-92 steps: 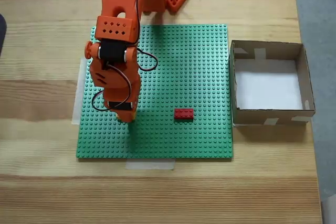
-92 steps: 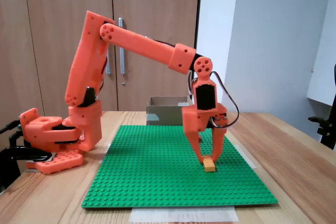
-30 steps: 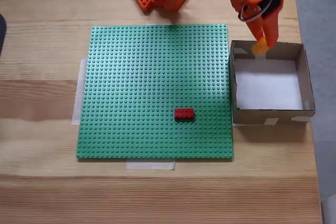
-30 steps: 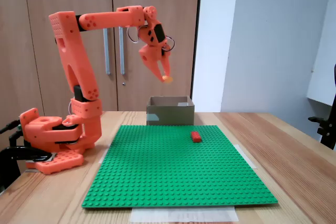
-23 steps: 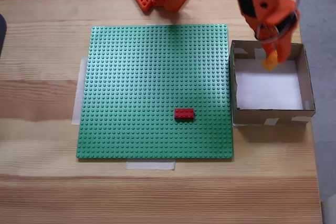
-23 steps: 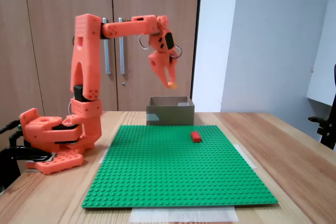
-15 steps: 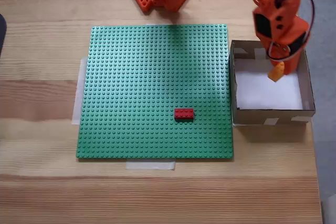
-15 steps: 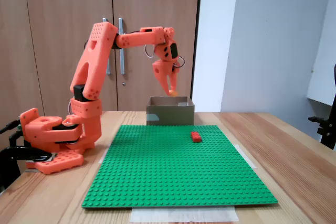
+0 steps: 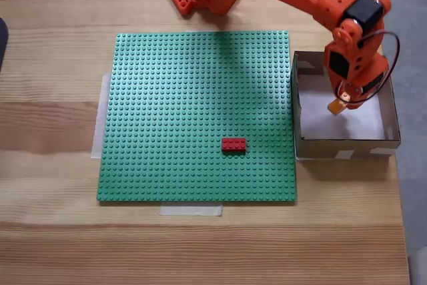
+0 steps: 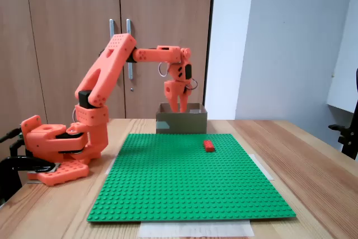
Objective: Pick the yellow lego block and put it in the box.
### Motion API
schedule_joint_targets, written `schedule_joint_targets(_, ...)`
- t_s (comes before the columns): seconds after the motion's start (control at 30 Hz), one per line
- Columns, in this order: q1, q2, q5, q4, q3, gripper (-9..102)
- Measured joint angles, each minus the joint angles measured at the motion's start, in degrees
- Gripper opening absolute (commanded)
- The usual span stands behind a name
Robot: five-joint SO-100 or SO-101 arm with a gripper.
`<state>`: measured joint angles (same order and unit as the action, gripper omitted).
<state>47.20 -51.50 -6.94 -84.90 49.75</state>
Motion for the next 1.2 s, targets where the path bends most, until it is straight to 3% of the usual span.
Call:
schedule_joint_targets(0.47,-0.1,7.8,0.2,3.0,-2.9,0)
schedule_joint_targets(0.8,0.2,7.9,-0.6,3.9,-3.2,24)
schedule_joint_targets(1.0,1.0,5.0,-1.8,4.4,-2.8,21)
schedule_joint_targets(1.2,1.1,-10.2,-1.0,11.6,11.3,20)
